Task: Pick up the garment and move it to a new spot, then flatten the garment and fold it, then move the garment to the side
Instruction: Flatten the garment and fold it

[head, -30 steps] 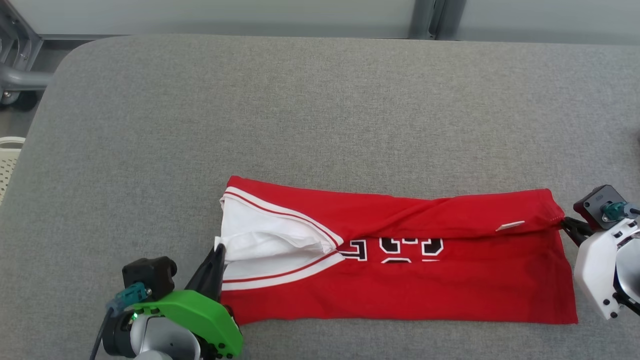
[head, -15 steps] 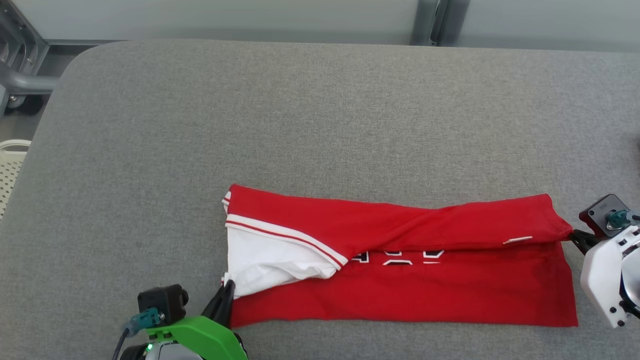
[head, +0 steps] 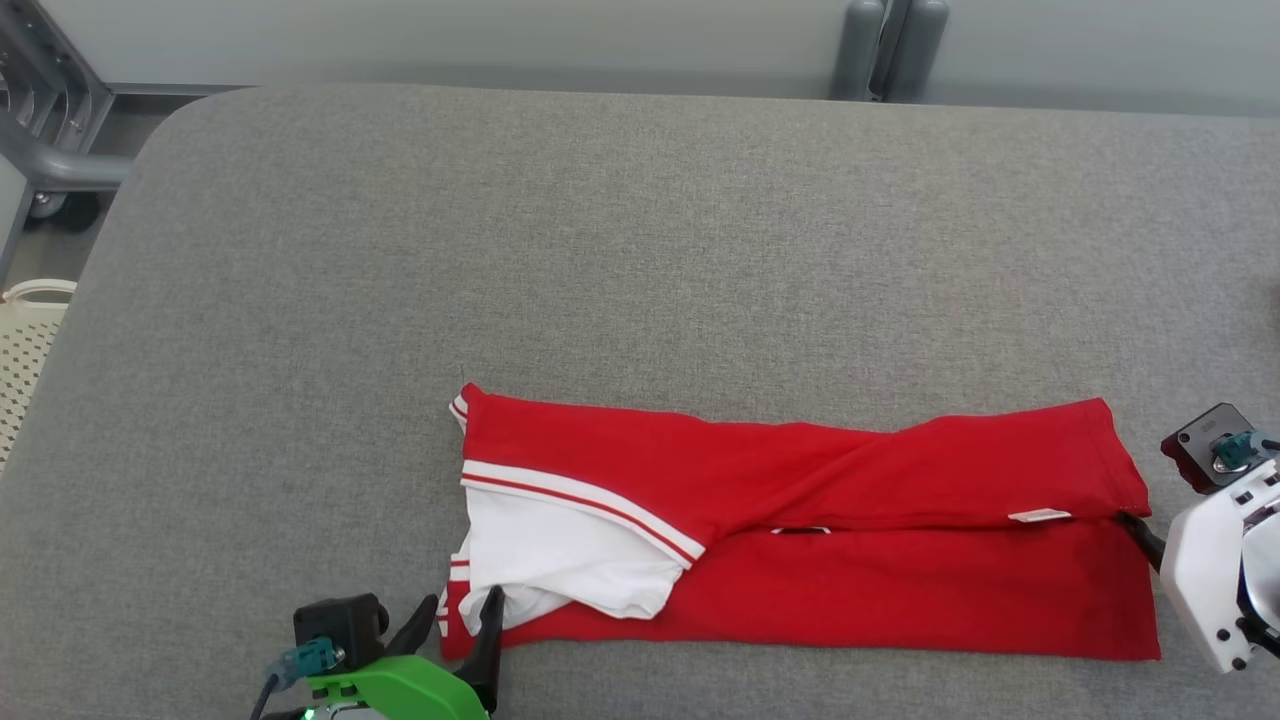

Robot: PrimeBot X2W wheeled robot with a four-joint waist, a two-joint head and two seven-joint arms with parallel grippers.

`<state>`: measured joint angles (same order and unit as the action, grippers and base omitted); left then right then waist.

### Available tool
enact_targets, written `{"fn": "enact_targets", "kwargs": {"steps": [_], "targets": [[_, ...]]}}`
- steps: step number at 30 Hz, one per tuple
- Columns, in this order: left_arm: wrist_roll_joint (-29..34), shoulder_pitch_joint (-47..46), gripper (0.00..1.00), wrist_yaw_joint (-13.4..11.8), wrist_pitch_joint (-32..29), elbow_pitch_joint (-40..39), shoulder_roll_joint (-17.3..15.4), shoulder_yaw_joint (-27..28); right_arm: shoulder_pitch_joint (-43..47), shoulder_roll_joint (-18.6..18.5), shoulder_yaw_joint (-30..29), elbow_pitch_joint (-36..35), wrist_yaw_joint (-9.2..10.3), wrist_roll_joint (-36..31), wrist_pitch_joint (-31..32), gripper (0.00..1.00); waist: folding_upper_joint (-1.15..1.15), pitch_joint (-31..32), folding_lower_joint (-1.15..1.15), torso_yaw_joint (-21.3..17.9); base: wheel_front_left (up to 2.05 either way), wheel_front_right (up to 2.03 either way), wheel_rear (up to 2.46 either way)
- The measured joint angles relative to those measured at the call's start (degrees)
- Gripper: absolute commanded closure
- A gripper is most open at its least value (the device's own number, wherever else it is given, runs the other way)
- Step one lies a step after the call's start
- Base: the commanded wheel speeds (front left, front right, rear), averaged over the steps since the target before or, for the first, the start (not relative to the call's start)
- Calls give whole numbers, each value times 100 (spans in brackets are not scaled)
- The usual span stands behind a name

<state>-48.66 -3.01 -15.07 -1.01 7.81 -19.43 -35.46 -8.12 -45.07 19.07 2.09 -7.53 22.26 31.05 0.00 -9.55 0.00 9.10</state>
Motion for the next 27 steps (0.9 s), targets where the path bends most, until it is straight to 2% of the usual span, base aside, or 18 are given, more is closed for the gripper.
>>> {"fn": "enact_targets", "kwargs": {"steps": [8,13,15,17,20,24,27], "targets": [[185,-115,0,293,668,246,-56,113,427,379,-509,-162,0,-25,-126,0,0,130,0,27,0,0,0],[183,-120,0,543,1350,162,-69,427,763,765,-1162,-431,0,-116,-407,0,0,244,0,40,0,0,0],[213,-130,0,829,1511,56,-55,561,919,1010,-1396,-515,0,-180,-550,0,0,295,0,47,0,0,0],[323,-149,0,983,1578,-35,-9,816,1096,1294,-1558,-597,0,-212,-648,0,0,353,0,52,0,0,0],[621,-109,0,977,1599,-219,224,1449,1281,1746,-1806,-714,0,-277,-878,0,0,452,0,54,0,0,0],[1332,76,0,953,1603,-374,389,1869,1443,2294,-2035,-765,0,-343,-1243,0,0,596,0,43,0,0,0],[1464,200,0,1062,1603,-371,550,2105,1495,2706,-2179,-728,1,-388,-1615,0,0,706,0,27,0,0,0]]}}
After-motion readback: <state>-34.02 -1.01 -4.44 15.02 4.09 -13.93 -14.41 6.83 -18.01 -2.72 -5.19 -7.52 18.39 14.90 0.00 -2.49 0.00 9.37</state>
